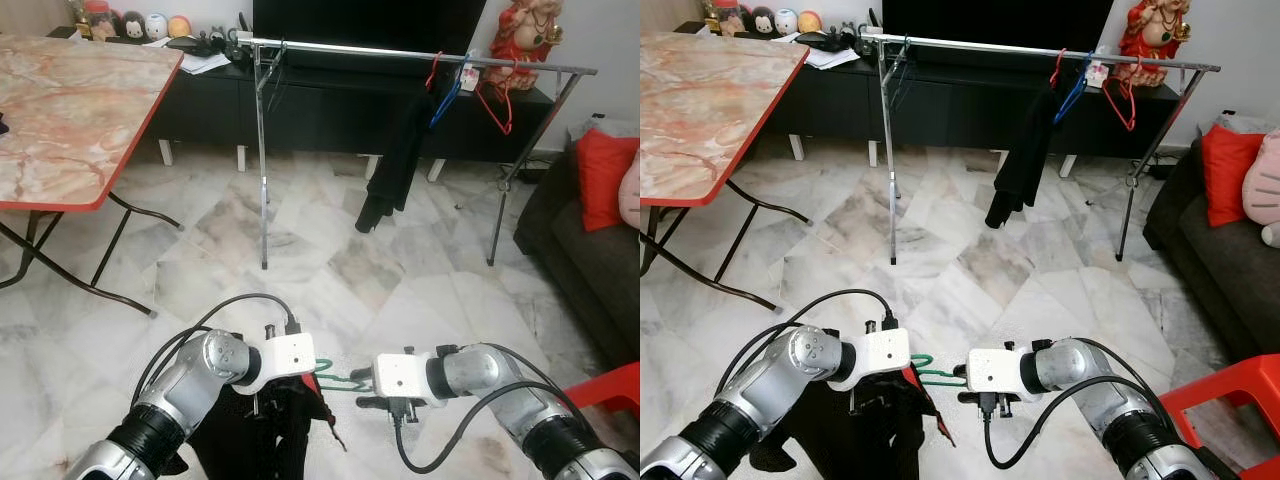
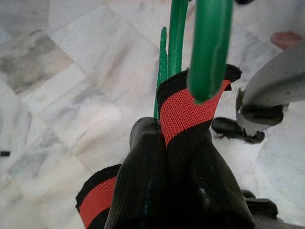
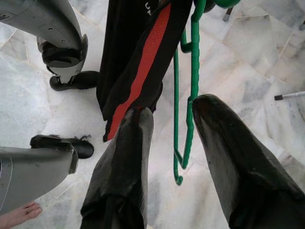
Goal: Hang hanger
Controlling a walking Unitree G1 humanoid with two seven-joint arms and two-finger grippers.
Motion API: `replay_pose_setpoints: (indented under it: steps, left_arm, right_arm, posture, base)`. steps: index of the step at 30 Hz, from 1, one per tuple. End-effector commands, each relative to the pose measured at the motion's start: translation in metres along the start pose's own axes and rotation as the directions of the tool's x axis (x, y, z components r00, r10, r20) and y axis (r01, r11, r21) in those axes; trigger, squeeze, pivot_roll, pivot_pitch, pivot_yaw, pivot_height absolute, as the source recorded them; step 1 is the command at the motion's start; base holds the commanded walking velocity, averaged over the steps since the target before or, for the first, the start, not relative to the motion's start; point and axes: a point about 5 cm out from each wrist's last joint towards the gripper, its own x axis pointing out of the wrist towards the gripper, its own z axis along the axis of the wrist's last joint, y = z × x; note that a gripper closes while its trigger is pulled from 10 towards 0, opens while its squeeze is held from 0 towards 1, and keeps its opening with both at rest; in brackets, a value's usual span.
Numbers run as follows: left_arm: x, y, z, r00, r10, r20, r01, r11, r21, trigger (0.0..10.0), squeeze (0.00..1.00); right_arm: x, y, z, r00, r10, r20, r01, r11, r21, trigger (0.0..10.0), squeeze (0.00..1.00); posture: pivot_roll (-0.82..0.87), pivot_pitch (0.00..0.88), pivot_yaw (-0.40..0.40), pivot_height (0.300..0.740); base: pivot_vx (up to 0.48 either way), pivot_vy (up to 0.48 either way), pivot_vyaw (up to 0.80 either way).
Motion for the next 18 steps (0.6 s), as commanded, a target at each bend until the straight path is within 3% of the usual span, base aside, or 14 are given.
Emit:
replay_pose_setpoints:
  steps: [1, 6, 7, 8, 18]
  left_arm:
    - [-0.002, 0.0, 0.011, 0.998, -0.006, 0.06, 0.005, 1.0, 0.021, 10.0, 0.0]
    - [-0.004, -0.002, 0.017, 0.994, -0.027, 0.105, 0.025, 1.0, 0.018, 10.0, 0.0]
    - [-0.005, -0.003, 0.019, 0.992, -0.041, 0.121, 0.039, 0.999, 0.018, 10.0, 0.0]
    - [-0.005, -0.004, 0.02, 0.991, -0.047, 0.125, 0.045, 0.999, 0.019, 10.0, 0.0]
    - [-0.008, -0.008, 0.026, 0.985, -0.088, 0.147, 0.083, 0.996, 0.04, 10.0, 0.0]
  right_arm:
    - [-0.004, 0.001, -0.003, 1.0, -0.001, -0.015, 0.001, 1.0, -0.006, 10.0, 1.0]
    - [-0.004, 0.0, -0.003, 1.0, -0.016, -0.026, 0.015, 1.0, -0.018, 10.0, 1.0]
    - [-0.004, -0.002, -0.005, 0.999, -0.033, -0.04, 0.033, 0.999, -0.024, 10.0, 0.67]
    - [-0.004, -0.003, -0.005, 0.998, -0.036, -0.043, 0.035, 0.999, -0.028, 10.0, 0.0]
    - [-0.003, -0.005, -0.005, 0.996, -0.062, -0.059, 0.06, 0.997, -0.039, 10.0, 0.0]
  posture:
    - [-0.01, 0.0, -0.162, 0.74]
    - [-0.01, 0.0, -0.162, 0.74]
    - [-0.01, 0.0, -0.164, 0.74]
    - [-0.01, 0.0, -0.163, 0.74]
    - [-0.01, 0.0, -0.164, 0.74]
  base:
    - [0.0, 0.0, 0.0]
    - [0.0, 0.0, 0.0]
    - [0.0, 0.0, 0.0]
    - [0.0, 0.0, 0.0]
    - [0.0, 0.0, 0.0]
